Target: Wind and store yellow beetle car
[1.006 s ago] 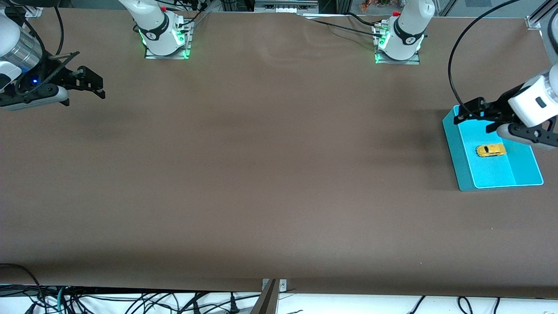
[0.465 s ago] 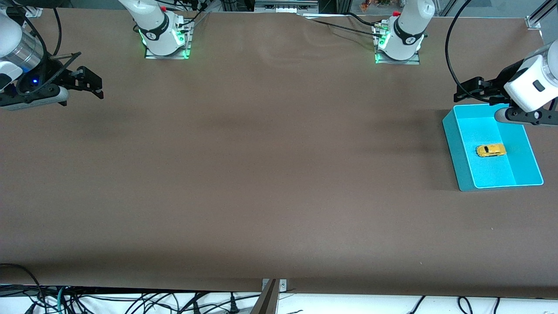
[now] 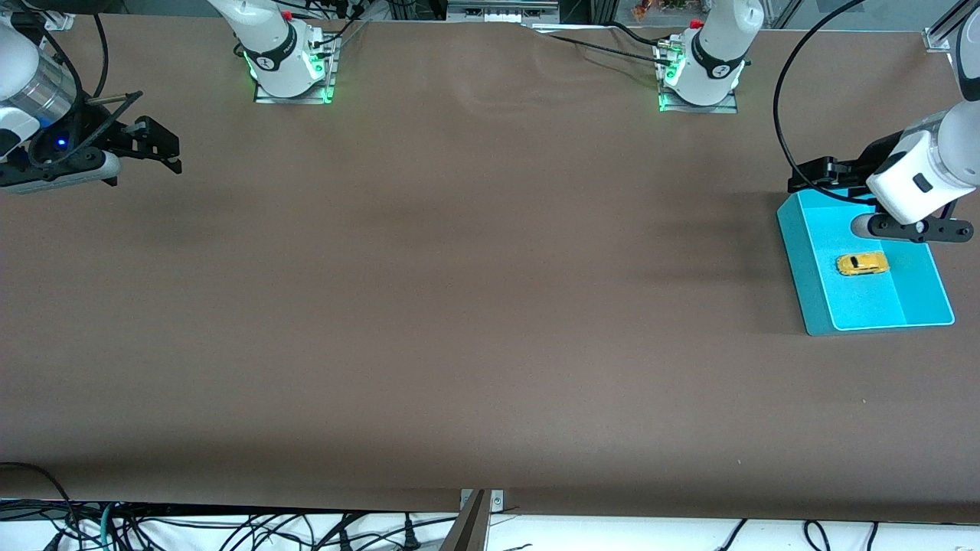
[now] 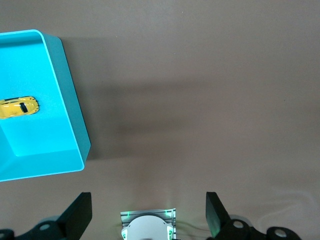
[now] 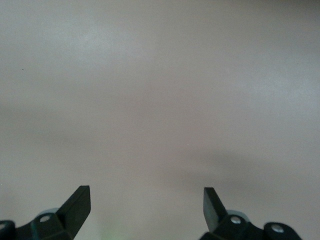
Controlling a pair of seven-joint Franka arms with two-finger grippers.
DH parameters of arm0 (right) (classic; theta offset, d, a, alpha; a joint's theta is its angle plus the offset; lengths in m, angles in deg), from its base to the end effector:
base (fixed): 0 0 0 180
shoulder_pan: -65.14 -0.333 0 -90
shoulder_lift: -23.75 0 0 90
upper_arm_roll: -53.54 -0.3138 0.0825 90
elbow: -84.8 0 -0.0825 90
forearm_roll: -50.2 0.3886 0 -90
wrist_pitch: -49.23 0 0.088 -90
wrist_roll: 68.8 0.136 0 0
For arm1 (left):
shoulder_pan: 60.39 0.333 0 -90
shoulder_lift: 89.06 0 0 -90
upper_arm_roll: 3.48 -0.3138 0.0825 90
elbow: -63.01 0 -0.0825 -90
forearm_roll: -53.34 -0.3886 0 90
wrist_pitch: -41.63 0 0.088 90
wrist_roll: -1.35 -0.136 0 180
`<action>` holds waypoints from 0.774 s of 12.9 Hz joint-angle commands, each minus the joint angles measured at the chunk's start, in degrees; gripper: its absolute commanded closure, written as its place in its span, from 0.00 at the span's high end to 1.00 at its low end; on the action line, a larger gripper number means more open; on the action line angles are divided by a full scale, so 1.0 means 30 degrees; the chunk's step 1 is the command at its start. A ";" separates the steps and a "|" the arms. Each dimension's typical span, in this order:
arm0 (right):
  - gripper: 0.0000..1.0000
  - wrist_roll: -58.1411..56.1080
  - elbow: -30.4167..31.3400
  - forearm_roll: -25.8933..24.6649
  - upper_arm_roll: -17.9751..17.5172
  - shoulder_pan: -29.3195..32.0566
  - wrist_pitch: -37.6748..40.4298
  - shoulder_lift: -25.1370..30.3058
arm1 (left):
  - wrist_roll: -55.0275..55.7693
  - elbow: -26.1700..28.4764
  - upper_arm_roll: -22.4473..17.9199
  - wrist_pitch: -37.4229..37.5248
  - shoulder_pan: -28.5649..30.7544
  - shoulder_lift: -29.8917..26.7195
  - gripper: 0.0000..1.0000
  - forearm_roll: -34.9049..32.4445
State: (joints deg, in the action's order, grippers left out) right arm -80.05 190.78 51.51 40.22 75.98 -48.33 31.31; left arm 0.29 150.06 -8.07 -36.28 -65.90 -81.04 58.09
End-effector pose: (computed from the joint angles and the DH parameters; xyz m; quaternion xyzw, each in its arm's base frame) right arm 0.5229 0.0307 0.5403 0.9931 0.1168 -0.0095 0.0031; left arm 0.5634 -0.0242 0.5248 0.9880 -0.0192 -0.1488 0.0360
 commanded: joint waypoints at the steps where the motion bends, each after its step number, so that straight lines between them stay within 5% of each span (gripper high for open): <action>1: 1.00 0.0116 -0.0493 -0.0261 0.0014 -0.0127 0.0351 -0.0146 | 0.0031 -0.0570 -0.0024 0.0277 -0.0154 0.0169 1.00 -0.0293; 10: 1.00 0.0145 -0.0493 -0.0173 0.0014 -0.0127 0.0410 -0.0146 | 0.0031 -0.1947 -0.0053 0.0247 0.0051 0.1341 1.00 -0.0264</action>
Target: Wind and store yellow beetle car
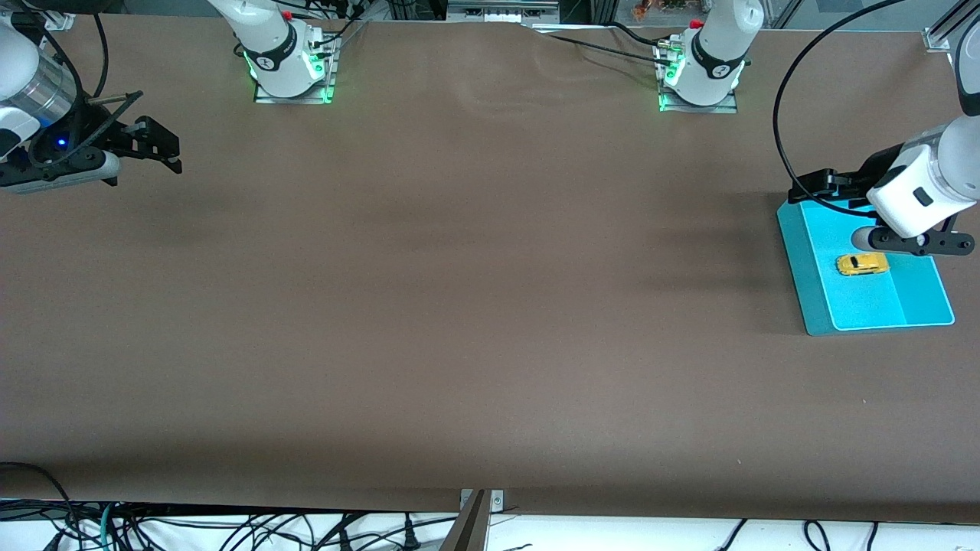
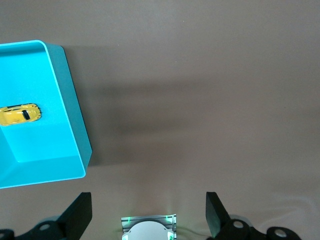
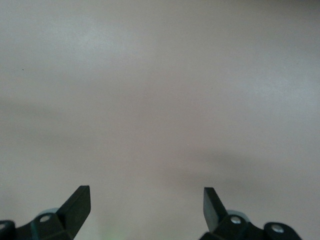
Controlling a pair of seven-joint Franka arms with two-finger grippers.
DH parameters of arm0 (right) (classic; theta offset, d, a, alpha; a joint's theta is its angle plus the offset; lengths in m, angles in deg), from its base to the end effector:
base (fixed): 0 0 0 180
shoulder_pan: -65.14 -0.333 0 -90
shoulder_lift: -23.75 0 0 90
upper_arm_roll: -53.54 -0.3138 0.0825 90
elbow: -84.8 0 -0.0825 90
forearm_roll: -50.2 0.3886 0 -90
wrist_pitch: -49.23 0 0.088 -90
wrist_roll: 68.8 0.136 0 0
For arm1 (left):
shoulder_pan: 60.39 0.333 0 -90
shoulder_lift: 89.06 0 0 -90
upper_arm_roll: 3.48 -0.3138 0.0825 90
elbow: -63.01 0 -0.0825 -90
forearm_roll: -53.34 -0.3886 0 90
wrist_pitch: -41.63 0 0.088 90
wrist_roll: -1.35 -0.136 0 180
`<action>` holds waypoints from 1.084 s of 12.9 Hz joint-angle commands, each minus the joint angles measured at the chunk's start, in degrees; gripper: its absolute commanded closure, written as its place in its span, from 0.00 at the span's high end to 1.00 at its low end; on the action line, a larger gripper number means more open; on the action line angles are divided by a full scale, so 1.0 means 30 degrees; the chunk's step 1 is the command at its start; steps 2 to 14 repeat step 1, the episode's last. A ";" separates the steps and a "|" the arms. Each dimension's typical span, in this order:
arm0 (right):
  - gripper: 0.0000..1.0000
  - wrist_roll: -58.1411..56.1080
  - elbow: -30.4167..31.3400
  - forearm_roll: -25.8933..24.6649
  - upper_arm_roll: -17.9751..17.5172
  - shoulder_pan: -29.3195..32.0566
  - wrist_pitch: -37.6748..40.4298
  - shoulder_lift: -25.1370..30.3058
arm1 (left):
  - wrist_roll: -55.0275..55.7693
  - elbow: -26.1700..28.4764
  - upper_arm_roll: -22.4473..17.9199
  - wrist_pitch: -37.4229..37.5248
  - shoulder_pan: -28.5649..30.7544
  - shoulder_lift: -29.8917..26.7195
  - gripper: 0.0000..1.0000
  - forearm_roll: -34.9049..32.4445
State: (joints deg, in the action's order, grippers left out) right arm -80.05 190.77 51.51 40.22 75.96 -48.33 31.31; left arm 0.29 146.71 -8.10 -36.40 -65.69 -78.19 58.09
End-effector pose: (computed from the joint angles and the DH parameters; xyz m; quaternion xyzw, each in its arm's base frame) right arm 0.5229 0.0309 0.5404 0.9931 0.1170 -0.0094 0.0031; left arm 0.5794 -0.0231 0.5221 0.9889 -0.0173 -0.1433 0.0342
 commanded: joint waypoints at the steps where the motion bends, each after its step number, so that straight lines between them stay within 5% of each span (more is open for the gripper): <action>1: 1.00 0.0116 -0.0489 -0.0145 0.0014 -0.0120 0.0438 -0.0145 | 0.0002 -0.0830 -0.0042 0.0290 -0.0019 0.0392 1.00 -0.0235; 14: 1.00 0.0116 -0.0489 -0.0145 0.0014 -0.0120 0.0438 -0.0145 | 0.0002 -0.0830 -0.0042 0.0290 -0.0019 0.0392 1.00 -0.0235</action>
